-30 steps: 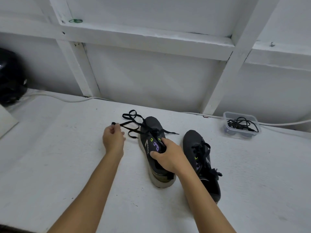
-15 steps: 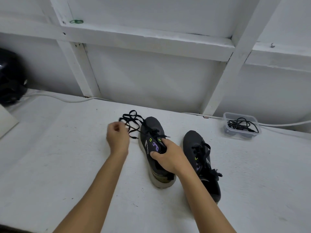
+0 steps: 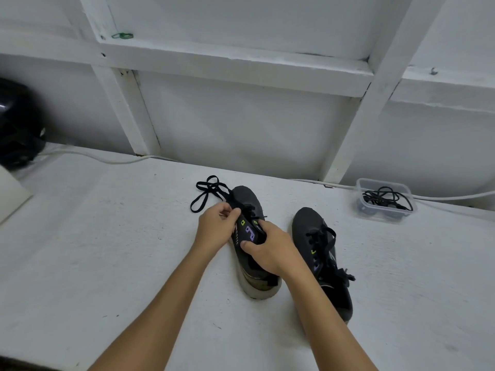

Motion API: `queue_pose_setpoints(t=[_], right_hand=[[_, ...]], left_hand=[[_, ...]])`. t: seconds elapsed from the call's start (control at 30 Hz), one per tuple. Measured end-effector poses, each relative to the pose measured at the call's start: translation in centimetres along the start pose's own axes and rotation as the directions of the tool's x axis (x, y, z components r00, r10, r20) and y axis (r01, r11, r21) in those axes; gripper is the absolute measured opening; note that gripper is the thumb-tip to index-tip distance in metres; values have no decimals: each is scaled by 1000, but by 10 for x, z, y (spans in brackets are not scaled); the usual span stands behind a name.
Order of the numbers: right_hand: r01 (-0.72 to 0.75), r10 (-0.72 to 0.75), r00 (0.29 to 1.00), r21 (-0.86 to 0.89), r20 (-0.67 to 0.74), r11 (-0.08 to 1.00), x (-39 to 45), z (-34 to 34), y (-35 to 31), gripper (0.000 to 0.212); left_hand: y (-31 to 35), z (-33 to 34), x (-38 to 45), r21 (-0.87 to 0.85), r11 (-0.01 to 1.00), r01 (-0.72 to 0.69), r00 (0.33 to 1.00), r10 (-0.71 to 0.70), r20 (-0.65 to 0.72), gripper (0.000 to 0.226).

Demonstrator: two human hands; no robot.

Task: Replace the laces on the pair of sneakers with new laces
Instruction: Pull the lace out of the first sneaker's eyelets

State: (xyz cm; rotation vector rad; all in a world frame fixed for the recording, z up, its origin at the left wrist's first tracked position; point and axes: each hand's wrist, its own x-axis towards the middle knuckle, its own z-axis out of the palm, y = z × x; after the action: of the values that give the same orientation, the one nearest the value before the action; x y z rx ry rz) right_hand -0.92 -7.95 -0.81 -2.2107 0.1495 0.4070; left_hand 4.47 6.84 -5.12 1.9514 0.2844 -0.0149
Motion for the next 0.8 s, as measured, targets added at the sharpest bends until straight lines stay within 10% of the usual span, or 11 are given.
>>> queue_pose_setpoints(t=[0.2,0.6,0.8], right_hand=[[-2,2,1000,5,10,1000,0,-2,0,46],[-43,44,999,-6,8,999,15,-26,-6,35],[68,-67,998,-135,7,989,30,-32,-14,28]], left_hand=[[-1,-20,11,-442,889,120,982,-170,-76,16],[6,-11,-5,-25,988,153,977,-147,155,43],[21,-15,4,7,973,230,956,-227,187,20]])
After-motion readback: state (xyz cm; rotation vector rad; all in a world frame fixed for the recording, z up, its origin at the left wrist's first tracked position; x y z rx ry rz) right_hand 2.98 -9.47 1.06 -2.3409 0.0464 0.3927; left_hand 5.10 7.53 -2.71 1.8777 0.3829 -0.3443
